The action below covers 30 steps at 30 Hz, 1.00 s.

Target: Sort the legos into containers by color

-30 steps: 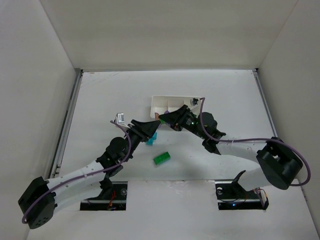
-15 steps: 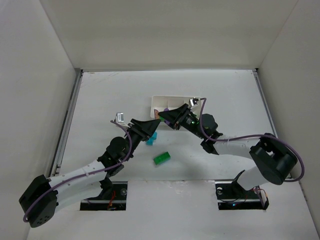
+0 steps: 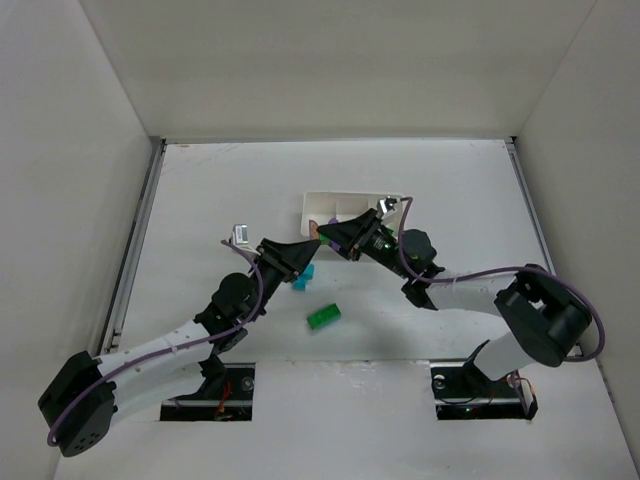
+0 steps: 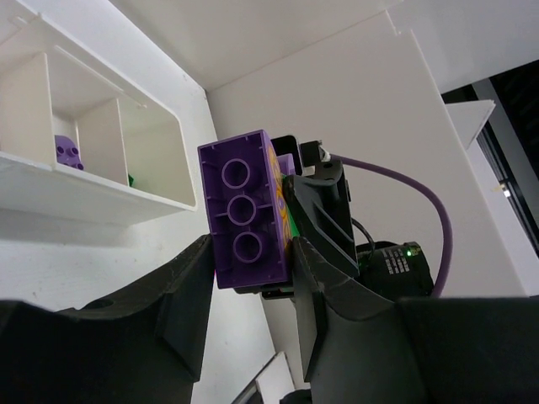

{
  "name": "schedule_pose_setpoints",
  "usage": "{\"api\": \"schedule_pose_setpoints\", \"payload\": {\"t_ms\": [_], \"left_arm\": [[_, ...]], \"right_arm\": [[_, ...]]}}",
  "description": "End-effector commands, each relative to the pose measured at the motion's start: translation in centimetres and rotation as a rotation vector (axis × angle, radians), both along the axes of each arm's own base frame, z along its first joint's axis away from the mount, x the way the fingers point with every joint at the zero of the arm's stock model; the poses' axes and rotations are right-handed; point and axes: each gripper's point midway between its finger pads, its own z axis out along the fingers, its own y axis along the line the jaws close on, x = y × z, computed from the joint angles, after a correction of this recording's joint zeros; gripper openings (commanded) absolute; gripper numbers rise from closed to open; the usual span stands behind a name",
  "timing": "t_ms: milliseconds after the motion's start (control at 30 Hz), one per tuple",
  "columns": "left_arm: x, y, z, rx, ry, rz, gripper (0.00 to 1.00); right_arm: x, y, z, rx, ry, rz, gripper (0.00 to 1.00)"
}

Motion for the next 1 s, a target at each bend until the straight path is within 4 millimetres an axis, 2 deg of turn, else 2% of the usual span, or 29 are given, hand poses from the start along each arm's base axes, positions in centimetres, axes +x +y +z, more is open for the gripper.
{"api": "schedule_pose_setpoints", "payload": {"t_ms": [0,200,333,500,667,833,967], "left_arm": [[-0.3,0.6,3.2,-0.063,-0.085,0.0,0.16],[0.1,1.9,2.9,-0.034,-0.08,0.038,0.14],[0.8,1.7,2.9,0.014,-0.079,0.047,0.14],[2.7,-1.6,3.1,0.145,-0.079,-0.012,0.14],[5.8,-5.1,1.1,0.371,-0.034,-0.03,0.14],[8.1,-7.2,-0.9,0.573,-0.001,-0.022,0.14],[8.9,-8.1,-2.3,0.717,0.003,-0.008,0.14]], "right_arm": [[-0.2,-1.8,2.5,0.051,-0.086,-0.019,0.25],[0.3,-4.5,2.0,0.003,-0.116,-0.073,0.25],[0.5,-5.7,0.4,-0.072,-0.119,-0.109,0.25],[1.2,-8.0,-2.2,-0.253,-0.142,-0.2,0.25],[1.5,-11.3,-3.5,-0.467,-0.175,-0.333,0.25],[1.8,-15.0,-4.4,-0.645,-0.171,-0.475,0.25],[1.9,-16.7,-6.1,-0.726,-0.161,-0.531,0.25]]}}
